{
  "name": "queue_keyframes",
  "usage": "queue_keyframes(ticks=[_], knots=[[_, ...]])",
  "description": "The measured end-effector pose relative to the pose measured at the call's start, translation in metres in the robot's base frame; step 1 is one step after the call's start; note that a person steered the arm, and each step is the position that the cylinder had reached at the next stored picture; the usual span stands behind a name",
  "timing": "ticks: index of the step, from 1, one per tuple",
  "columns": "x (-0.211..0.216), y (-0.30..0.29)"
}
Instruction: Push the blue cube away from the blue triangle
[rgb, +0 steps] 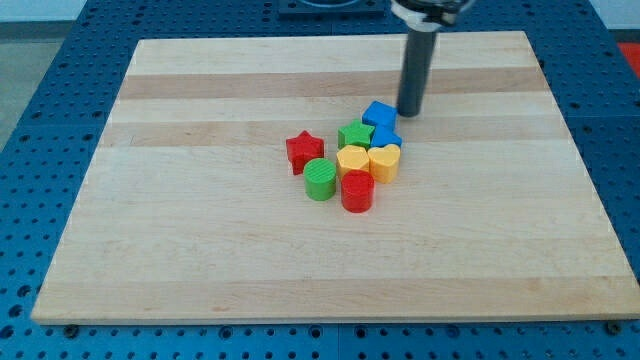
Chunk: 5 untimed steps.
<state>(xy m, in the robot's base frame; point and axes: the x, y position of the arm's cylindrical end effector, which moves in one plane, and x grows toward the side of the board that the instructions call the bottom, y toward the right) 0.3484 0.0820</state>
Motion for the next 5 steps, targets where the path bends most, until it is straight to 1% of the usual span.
queue_keyframes(ticks=[1, 3, 4, 5], knots=[[0.0, -0.037], [-0.01, 0.015], [0.016, 0.028], [0.022, 0.02]])
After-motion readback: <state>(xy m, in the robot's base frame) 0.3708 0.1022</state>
